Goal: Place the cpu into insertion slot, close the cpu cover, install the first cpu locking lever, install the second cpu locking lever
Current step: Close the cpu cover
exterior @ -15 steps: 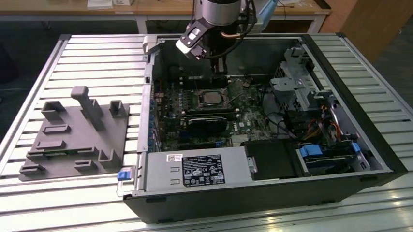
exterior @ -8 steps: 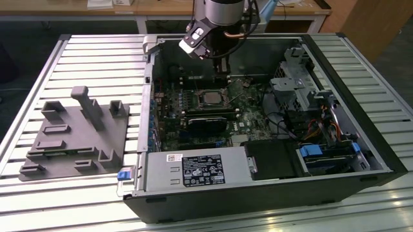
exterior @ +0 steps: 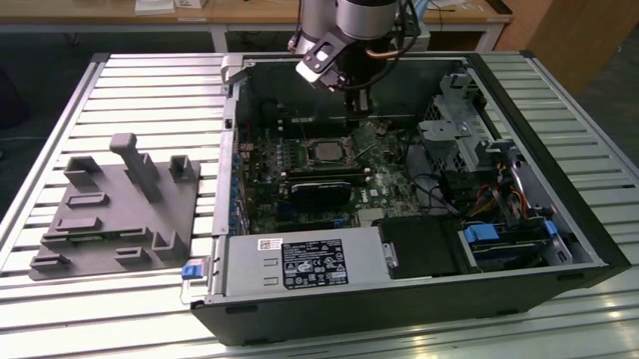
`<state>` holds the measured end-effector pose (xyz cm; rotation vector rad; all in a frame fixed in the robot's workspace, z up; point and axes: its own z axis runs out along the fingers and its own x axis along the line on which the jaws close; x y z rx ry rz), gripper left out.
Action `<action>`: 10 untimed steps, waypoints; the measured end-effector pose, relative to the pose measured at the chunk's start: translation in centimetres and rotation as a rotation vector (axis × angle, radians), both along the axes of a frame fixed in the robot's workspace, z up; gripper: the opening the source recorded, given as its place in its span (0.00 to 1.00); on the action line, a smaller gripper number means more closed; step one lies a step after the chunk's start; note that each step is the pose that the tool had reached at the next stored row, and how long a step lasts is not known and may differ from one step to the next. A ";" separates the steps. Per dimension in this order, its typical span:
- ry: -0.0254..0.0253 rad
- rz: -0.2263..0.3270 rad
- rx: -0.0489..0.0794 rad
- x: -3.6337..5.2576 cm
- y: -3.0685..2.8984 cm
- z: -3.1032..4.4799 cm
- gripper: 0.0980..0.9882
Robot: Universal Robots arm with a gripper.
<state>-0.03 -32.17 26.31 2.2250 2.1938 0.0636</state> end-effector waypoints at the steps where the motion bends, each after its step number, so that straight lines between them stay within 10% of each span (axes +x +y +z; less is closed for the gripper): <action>1: 0.0000 0.000 0.000 0.35 0.00 0.00 0.01; 10: 0.0001 0.000 0.000 3.65 0.00 0.00 0.01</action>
